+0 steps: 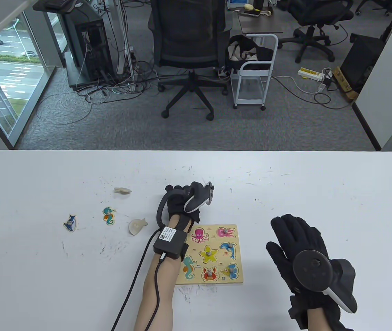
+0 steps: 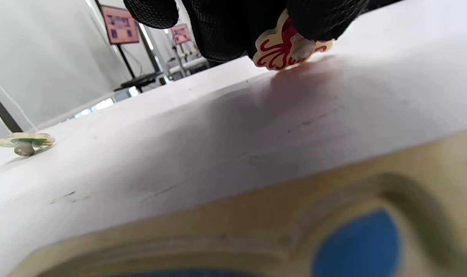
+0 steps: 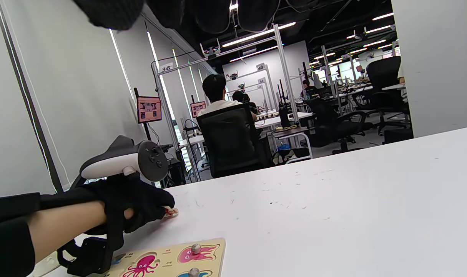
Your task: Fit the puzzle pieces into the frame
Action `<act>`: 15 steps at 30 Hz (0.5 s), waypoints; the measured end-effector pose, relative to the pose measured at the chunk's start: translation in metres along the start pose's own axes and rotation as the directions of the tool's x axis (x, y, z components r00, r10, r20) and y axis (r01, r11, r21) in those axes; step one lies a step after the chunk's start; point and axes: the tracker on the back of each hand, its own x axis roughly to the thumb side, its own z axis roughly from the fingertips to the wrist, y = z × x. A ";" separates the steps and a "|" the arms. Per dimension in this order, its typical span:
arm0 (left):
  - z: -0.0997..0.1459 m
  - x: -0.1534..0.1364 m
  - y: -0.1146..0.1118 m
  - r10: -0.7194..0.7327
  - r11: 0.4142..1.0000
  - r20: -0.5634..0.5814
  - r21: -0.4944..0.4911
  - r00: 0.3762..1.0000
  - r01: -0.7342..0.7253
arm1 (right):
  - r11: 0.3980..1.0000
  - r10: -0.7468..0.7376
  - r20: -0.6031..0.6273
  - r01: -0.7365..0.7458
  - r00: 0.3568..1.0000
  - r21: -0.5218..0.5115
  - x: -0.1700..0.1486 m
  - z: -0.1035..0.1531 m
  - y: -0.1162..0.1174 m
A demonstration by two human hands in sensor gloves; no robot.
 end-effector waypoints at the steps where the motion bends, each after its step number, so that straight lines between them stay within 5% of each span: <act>1: 0.002 -0.002 0.001 -0.001 1.000 0.005 0.027 1.000 0.001 | 1.000 0.000 0.001 0.000 1.000 -0.001 0.000 0.000 0.000; 9: 0.036 -0.023 0.033 -0.038 0.976 0.064 0.217 0.997 0.023 | 1.000 -0.007 0.032 0.007 0.999 -0.010 0.004 0.002 -0.001; 15: 0.085 -0.043 0.071 -0.047 0.940 0.106 0.342 0.993 0.008 | 1.000 -0.010 0.060 0.012 0.998 -0.029 0.008 0.004 -0.003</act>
